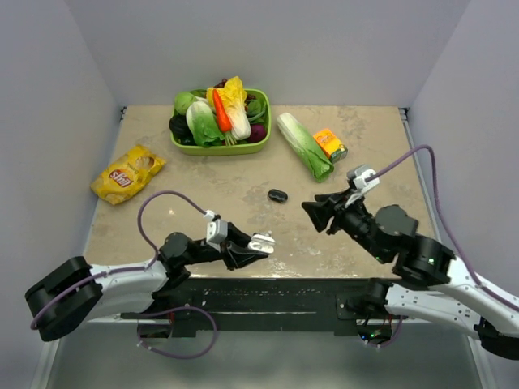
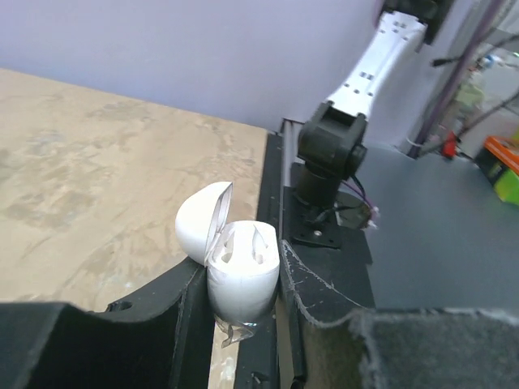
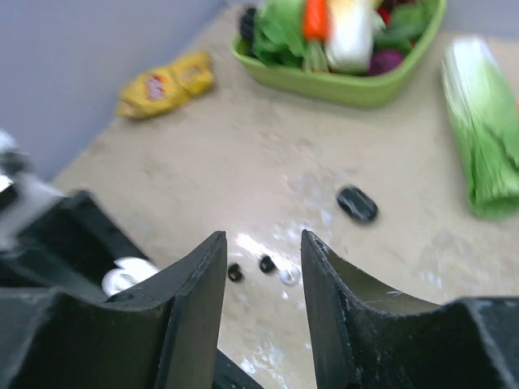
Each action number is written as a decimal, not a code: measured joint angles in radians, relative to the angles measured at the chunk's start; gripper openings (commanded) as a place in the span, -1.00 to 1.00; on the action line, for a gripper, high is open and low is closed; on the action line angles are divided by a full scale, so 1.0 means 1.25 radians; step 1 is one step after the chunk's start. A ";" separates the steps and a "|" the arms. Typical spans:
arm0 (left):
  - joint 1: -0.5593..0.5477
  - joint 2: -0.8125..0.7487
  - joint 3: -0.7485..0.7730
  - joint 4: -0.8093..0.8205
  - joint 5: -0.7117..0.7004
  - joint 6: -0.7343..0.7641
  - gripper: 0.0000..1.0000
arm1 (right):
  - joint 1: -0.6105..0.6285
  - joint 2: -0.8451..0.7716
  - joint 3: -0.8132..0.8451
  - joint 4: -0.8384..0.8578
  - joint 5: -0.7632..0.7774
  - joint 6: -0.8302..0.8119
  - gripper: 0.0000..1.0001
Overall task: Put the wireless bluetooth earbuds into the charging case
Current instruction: Adjust the earbud at the center of the board.
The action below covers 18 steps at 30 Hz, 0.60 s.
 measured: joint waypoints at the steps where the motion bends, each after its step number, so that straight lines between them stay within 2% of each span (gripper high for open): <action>1: 0.000 -0.029 -0.023 0.002 -0.028 0.000 -1.00 | -0.008 0.005 -0.038 0.023 0.027 0.023 -0.17; 3: 0.000 -0.097 -0.062 0.001 -0.089 0.001 -1.00 | -0.024 0.034 -0.123 0.060 0.049 0.063 -0.21; 6: -0.001 -0.203 -0.086 -0.022 -0.171 0.004 -1.00 | -0.047 0.124 -0.236 0.122 0.035 0.103 -0.40; 7: -0.001 -0.232 -0.086 -0.029 -0.191 0.006 -1.00 | -0.052 0.173 -0.265 0.149 0.021 0.115 -0.59; 10: -0.001 -0.310 -0.086 -0.049 -0.242 0.016 -1.00 | -0.058 0.327 -0.304 0.217 -0.022 0.134 -0.80; 14: -0.001 -0.355 -0.086 -0.079 -0.272 0.023 -1.00 | -0.058 0.480 -0.305 0.317 -0.066 0.143 -0.89; 18: -0.004 -0.363 -0.086 -0.102 -0.287 0.028 -1.00 | -0.059 0.572 -0.304 0.388 -0.096 0.145 -0.88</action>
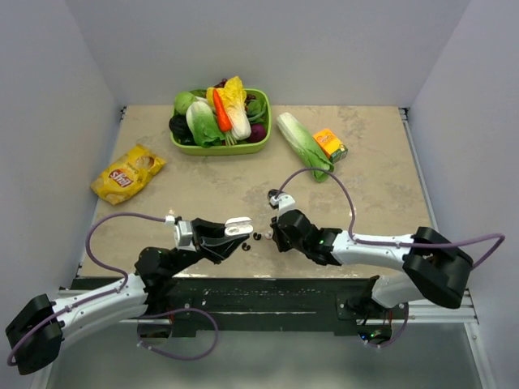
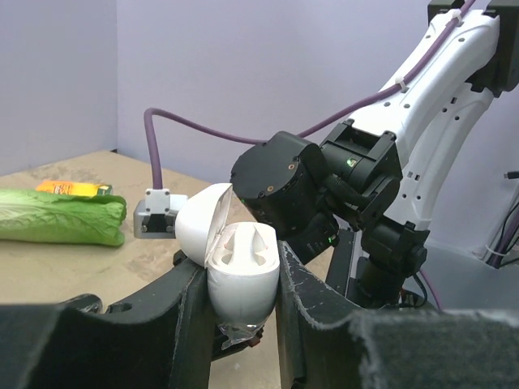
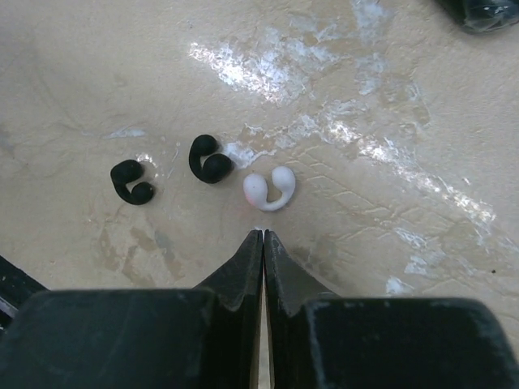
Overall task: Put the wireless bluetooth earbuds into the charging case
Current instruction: Adjust the earbud at the center of the board.
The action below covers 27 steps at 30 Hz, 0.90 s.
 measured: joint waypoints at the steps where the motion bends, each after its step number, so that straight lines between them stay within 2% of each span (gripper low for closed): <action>1: 0.000 0.000 0.000 -0.004 -0.001 0.002 -1.00 | -0.001 0.011 0.000 0.009 -0.004 0.000 -0.84; 7: 0.000 0.006 0.000 -0.013 -0.008 0.009 -1.00 | -0.011 0.092 0.003 0.060 -0.020 -0.002 -0.64; 8: 0.000 0.008 0.000 -0.013 -0.008 0.009 -1.00 | -0.013 0.100 0.003 0.065 -0.023 -0.002 -0.57; 9: 0.000 0.010 0.000 -0.013 -0.009 0.011 -1.00 | -0.013 0.107 0.003 0.067 -0.025 -0.003 -0.41; 12: -0.001 0.013 0.000 -0.013 -0.008 0.014 -1.00 | -0.013 0.110 0.003 0.075 -0.023 -0.007 -0.18; 15: -0.001 0.013 0.000 -0.018 -0.009 0.015 -1.00 | -0.013 0.098 0.003 0.078 -0.011 -0.013 -0.14; 19: -0.001 0.016 0.000 -0.022 -0.012 0.015 -1.00 | -0.017 0.071 0.003 0.081 0.009 -0.017 -0.22; 21: -0.001 0.020 0.000 -0.022 -0.013 0.015 -1.00 | -0.032 0.060 0.003 0.086 0.011 -0.016 -0.43; 27: -0.001 0.026 0.000 -0.022 -0.014 0.015 -1.00 | -0.119 0.065 -0.001 0.117 0.005 -0.009 -0.73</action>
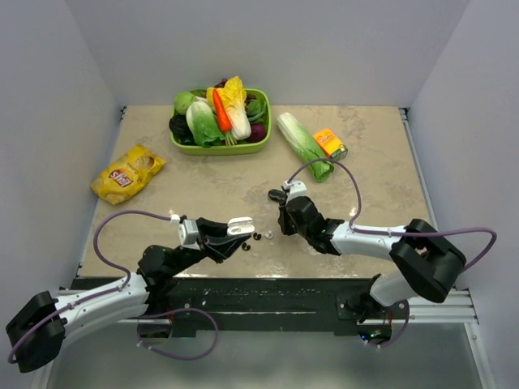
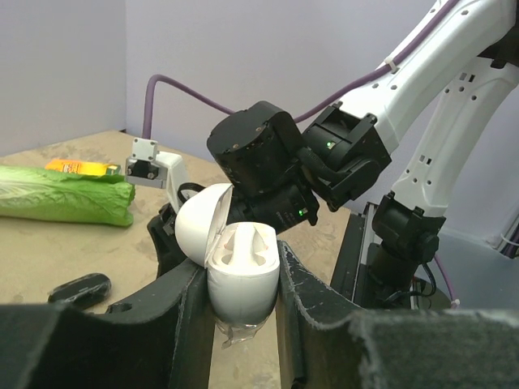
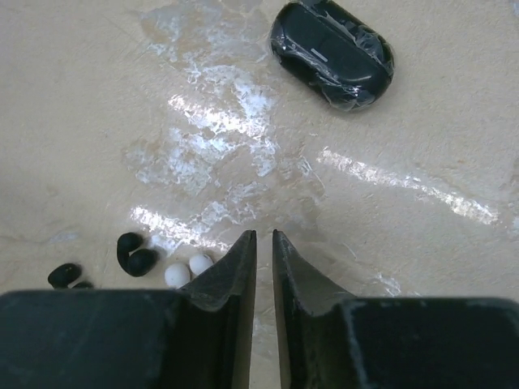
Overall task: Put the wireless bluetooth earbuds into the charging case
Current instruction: Adjust the earbud at the center of the board.
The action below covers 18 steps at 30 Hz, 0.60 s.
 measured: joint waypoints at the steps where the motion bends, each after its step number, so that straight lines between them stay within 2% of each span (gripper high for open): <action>1: 0.000 0.000 0.000 0.000 0.000 0.000 -1.00 | -0.007 0.006 0.000 0.007 -0.001 0.001 -0.77; 6: 0.000 0.004 0.000 0.001 0.000 0.000 -1.00 | -0.011 0.071 0.017 0.033 -0.036 0.002 -0.93; 10: 0.000 0.004 0.000 0.001 0.000 0.000 -1.00 | -0.011 0.113 0.023 0.056 -0.063 0.003 -0.96; 18: 0.000 0.007 0.000 0.006 0.000 -0.001 -1.00 | -0.011 0.114 0.010 0.087 -0.103 0.005 -0.98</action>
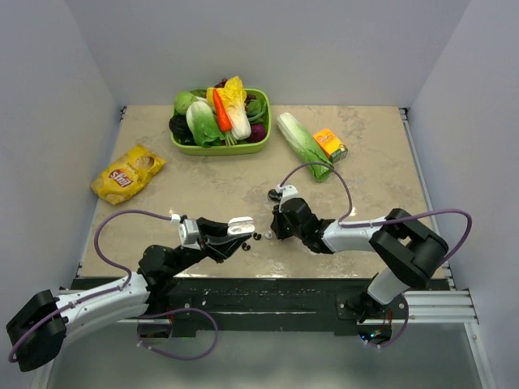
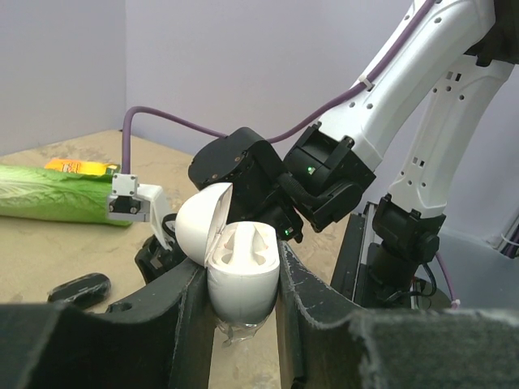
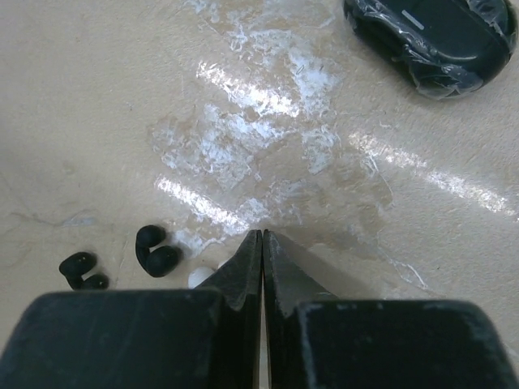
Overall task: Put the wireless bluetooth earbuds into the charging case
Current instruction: Adjust the earbud at the center of the board.
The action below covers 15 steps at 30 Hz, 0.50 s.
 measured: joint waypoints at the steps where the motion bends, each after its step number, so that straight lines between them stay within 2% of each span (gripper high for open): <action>1: 0.000 0.003 0.000 0.005 0.000 0.000 -1.00 | 0.000 -0.002 -0.005 0.007 -0.001 0.002 -0.99; 15: 0.000 0.031 0.000 0.027 0.000 -0.002 -1.00 | 0.027 -0.074 -0.086 0.024 -0.041 0.021 -1.00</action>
